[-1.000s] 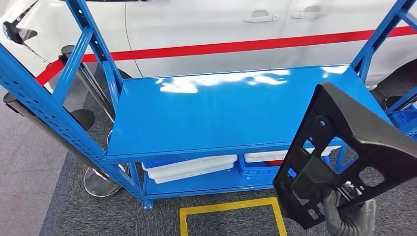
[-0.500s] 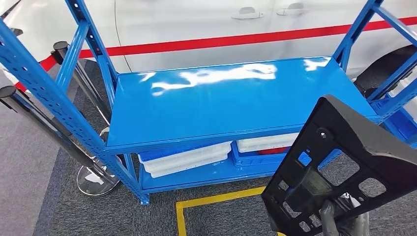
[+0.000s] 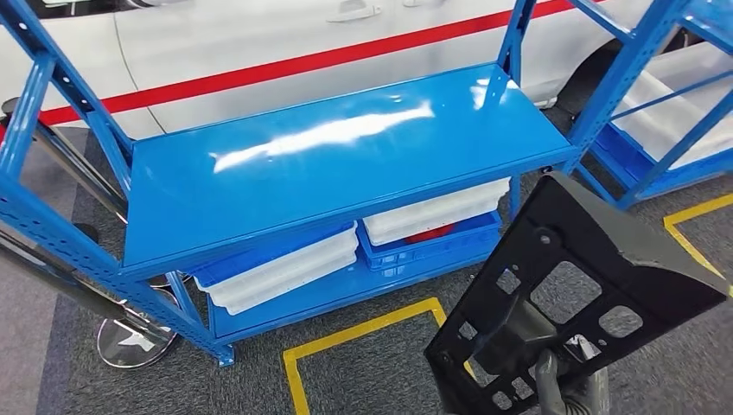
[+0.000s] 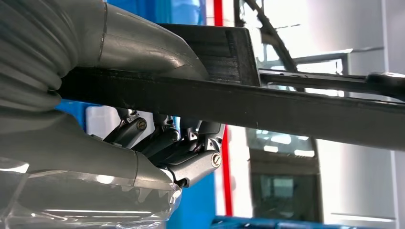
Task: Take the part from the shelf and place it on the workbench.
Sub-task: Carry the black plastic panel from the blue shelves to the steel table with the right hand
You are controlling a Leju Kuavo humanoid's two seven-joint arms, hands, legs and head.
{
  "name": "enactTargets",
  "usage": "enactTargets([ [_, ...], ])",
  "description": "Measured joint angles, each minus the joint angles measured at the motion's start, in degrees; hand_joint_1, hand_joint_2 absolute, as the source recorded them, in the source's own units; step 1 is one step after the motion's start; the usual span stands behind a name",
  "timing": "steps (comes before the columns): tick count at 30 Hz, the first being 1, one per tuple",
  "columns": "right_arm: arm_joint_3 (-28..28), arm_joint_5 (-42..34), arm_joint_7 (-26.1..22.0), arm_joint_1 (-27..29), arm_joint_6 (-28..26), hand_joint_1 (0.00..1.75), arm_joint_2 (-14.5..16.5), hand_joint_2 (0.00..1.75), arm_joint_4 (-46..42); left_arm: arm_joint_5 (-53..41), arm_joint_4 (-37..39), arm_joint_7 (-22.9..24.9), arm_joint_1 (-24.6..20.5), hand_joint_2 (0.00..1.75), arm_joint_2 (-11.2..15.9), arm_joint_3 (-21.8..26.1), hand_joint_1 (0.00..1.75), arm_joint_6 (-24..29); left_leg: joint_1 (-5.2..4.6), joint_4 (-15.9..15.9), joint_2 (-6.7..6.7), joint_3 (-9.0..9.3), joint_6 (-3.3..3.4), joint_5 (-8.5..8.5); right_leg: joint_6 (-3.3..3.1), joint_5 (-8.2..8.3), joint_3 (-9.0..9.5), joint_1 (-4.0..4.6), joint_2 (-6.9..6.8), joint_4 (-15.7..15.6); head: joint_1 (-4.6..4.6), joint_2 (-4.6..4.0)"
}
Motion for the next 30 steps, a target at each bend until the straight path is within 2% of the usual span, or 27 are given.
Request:
enactTargets([
  [2,0.23,0.0,0.0,-0.17,0.08,1.75,0.46,1.75,1.03,-0.26,-0.05,0.3,0.04,0.0,0.48,-0.01,0.0,0.05,-0.33,-8.41,-2.23,5.23,0.99,2.44,0.24,0.85,-0.83,0.1,1.46,0.18,0.0,0.0],
  [3,0.32,0.01,0.0,-0.33,0.11,1.75,0.67,1.75,1.5,-0.47,-0.09,0.4,0.12,0.0,0.68,-0.01,0.0,0.04,-0.47,-11.18,-3.3,6.77,1.29,3.11,0.5,1.28,-1.12,0.06,2.09,0.21,0.0,0.0],
  [4,0.38,0.02,-0.01,-0.51,0.19,1.75,0.88,1.75,1.95,-0.7,-0.14,0.48,0.19,0.0,0.88,-0.02,0.0,0.03,-0.61,-12.62,-3.93,7.43,1.46,3.31,0.84,1.7,-1.37,-0.06,2.71,0.22,0.0,0.0],
  [5,0.39,0.1,-0.01,-0.65,0.28,1.75,1.07,1.75,2.35,-0.9,-0.19,0.54,0.22,0.0,1.06,-0.03,0.0,0.0,-0.76,-12.86,-3.72,7.39,1.49,3.56,1.27,2.16,-1.56,-0.14,3.34,0.11,0.0,0.0],
  [6,0.39,0.26,-0.02,-0.76,0.38,1.75,1.2,1.75,2.67,-1.06,-0.21,0.59,0.26,0.0,1.13,-0.03,0.0,-0.06,-0.66,-13.21,-3.17,7.17,1.64,4.07,1.71,2.58,-1.72,-0.17,3.95,0.04,0.01,0.0],
  [7,0.39,0.44,-0.03,-0.79,0.48,1.75,1.31,1.75,2.95,-1.19,-0.24,0.65,0.21,0.0,1.21,-0.04,0.0,-0.14,-0.57,-13.59,-2.38,7.04,1.81,4.54,2.05,2.51,-1.99,-0.15,3.75,0.22,0.01,0.0],
  [8,0.38,0.61,-0.04,-0.86,0.55,1.75,1.38,1.75,3.15,-1.27,-0.26,0.69,0.21,0.0,1.26,-0.07,0.0,-0.23,-0.41,-13.94,-1.55,6.82,2.09,5.1,2.35,1.51,-2.47,-0.1,2.74,1.06,0.02,0.0],
  [9,0.38,0.72,-0.04,-1.01,0.62,1.75,1.41,1.75,3.35,-1.32,-0.27,0.74,0.3,0.0,1.24,-0.08,0.0,-0.32,-0.25,-14.27,-0.69,6.49,2.28,5.65,2.63,-0.43,-3.25,-0.09,1.2,2.96,0.04,0.0],
  [10,0.37,0.79,-0.04,-1.17,0.69,1.75,1.43,1.75,3.56,-1.42,-0.28,0.76,0.46,0.0,1.23,-0.1,0.0,-0.39,-0.31,-14.33,0.25,6.09,2.41,6.03,2.9,-3.22,-4.36,-0.3,-0.63,6.09,0.05,0.0],
  [11,0.37,0.85,-0.05,-1.34,0.75,1.75,1.47,1.75,3.76,-1.5,-0.29,0.77,0.69,0.0,1.23,-0.11,0.0,-0.5,-0.34,-14.34,1.17,5.6,2.5,6.36,3.27,-5.98,-5.53,-0.57,-1.87,9.92,0.08,0.0],
  [12,0.37,0.92,-0.05,-1.42,0.79,1.75,1.52,1.75,3.94,-1.58,-0.31,0.78,0.88,0.0,1.25,-0.11,0.0,-0.59,-0.36,-14.29,2.07,5.14,2.44,6.64,3.64,-7.94,-6.5,-0.89,-2.51,13.54,0.08,0.0],
  [13,0.36,1.04,-0.06,-1.45,0.83,1.75,1.57,1.75,4.15,-1.69,-0.33,0.78,0.99,0.0,1.28,-0.11,0.0,-0.71,-0.34,-14.2,3.03,4.64,2.34,6.92,4.03,-8.58,-6.83,-1.27,-2.84,16.12,0.07,0.0],
  [14,0.3,1.13,-0.06,-1.45,0.86,1.75,1.62,1.75,4.35,-1.77,-0.35,0.78,1.0,0.0,1.31,-0.14,0.0,-0.86,-0.31,-14.06,3.93,4.15,2.21,7.14,4.38,-7.92,-6.15,-1.63,-3.08,16.69,0.07,-0.01],
  [15,0.22,1.21,-0.05,-1.46,0.91,1.75,1.67,1.75,4.55,-1.82,-0.37,0.78,0.98,0.0,1.33,-0.17,0.0,-1.0,-0.27,-13.86,4.74,3.69,2.05,7.32,4.67,-6.57,-4.56,-1.94,-3.42,15.38,0.07,-0.01],
  [16,0.08,1.26,-0.05,-1.5,0.99,1.75,1.73,1.75,4.74,-1.89,-0.38,0.76,0.92,0.0,1.33,-0.21,0.0,-1.21,-0.26,-13.53,5.58,3.36,1.85,7.45,4.88,-5.07,-1.72,-2.18,-4.42,11.95,0.07,-0.01],
  [17,-0.09,1.26,-0.04,-1.62,1.1,1.75,1.83,1.75,4.84,-1.94,-0.39,0.72,0.94,0.0,1.37,-0.27,0.0,-1.46,-0.31,-13.16,6.28,3.03,1.62,7.45,4.9,-4.37,1.51,-2.17,-5.97,7.53,0.07,-0.01],
  [19,-0.42,1.34,-0.06,-1.97,1.28,1.75,2.16,1.75,4.91,-2.07,-0.41,0.63,1.0,0.0,1.47,-0.34,0.0,-2.0,-0.44,-12.46,7.73,2.75,0.94,7.53,4.23,-4.46,5.77,-1.7,-8.31,0.84,0.07,-0.01],
  [20,-0.59,1.45,-0.07,-2.1,1.33,1.75,2.33,1.75,4.91,-2.16,-0.42,0.59,1.02,0.0,1.52,-0.37,0.0,-2.34,-0.45,-12.28,8.46,2.6,0.57,7.64,3.75,-4.74,6.21,-1.38,-8.44,-0.38,0.07,0.0],
  [21,-0.75,1.6,-0.08,-2.08,1.37,1.75,2.46,1.75,4.91,-2.23,-0.43,0.56,0.97,0.0,1.54,-0.39,0.0,-2.69,-0.43,-12.2,9.23,2.63,0.2,7.84,3.17,-4.61,5.88,-1.21,-7.8,-0.65,0.07,0.0],
  [22,-0.92,1.81,-0.09,-1.94,1.43,1.75,2.59,1.75,4.91,-2.29,-0.43,0.54,0.88,0.0,1.57,-0.42,0.0,-3.06,-0.27,-11.97,9.19,2.49,-0.17,7.68,2.63,-4.23,5.57,-1.25,-7.14,-0.87,0.07,0.0],
  [23,-1.12,2.08,-0.08,-1.86,1.54,1.75,2.68,1.75,4.91,-2.34,-0.43,0.53,0.84,0.0,1.58,-0.45,0.0,-3.48,-0.08,-11.19,7.99,2.13,-0.46,6.82,2.04,-3.77,5.24,-1.3,-6.43,-1.08,0.07,0.0],
  [24,-1.28,2.38,-0.08,-1.85,1.7,1.75,2.8,1.75,4.91,-2.38,-0.43,0.52,0.88,0.0,1.6,-0.47,0.0,-3.84,0.12,-9.35,6.06,1.43,-0.68,5.13,1.45,-3.25,4.82,-1.38,-5.73,-1.27,0.07,0.0],
  [26,-1.55,3.06,-0.07,-1.96,2.1,1.75,3.14,1.75,4.9,-2.44,-0.43,0.46,1.17,0.0,1.67,-0.48,0.0,-4.37,0.38,-2.7,1.86,-0.95,-0.88,0.35,0.69,-2.32,3.73,-1.26,-4.2,-1.31,0.07,0.0],
  [27,-1.68,3.36,-0.07,-1.96,2.26,1.75,3.32,1.75,4.9,-2.48,-0.43,0.4,1.35,0.0,1.74,-0.48,0.0,-4.59,0.42,1.04,0.97,-2.16,-0.91,-1.58,0.54,-1.95,3.15,-1.13,-3.33,-1.23,0.07,0.0],
  [28,-1.87,3.59,-0.07,-1.89,2.38,1.75,3.48,1.75,4.89,-2.51,-0.43,0.32,1.45,0.0,1.8,-0.49,0.0,-4.8,0.41,3.54,0.63,-2.8,-0.92,-2.44,0.5,-1.61,2.61,-1.01,-2.43,-1.13,0.07,0.0],
  [29,-2.11,3.74,-0.07,-1.83,2.44,1.75,3.63,1.75,4.89,-2.54,-0.43,0.21,1.49,0.0,1.84,-0.5,0.0,-5.04,0.41,4.11,0.49,-2.52,-0.89,-2.16,0.55,-1.26,2.08,-0.94,-1.49,-0.98,0.07,0.0],
  [30,-2.35,3.84,-0.07,-1.78,2.48,1.75,3.74,1.75,4.88,-2.57,-0.43,0.09,1.47,0.0,1.88,-0.52,0.0,-5.28,0.44,2.18,0.32,-1.1,-0.8,-0.81,0.68,-0.98,1.61,-0.92,-0.58,-0.78,0.07,0.0],
])
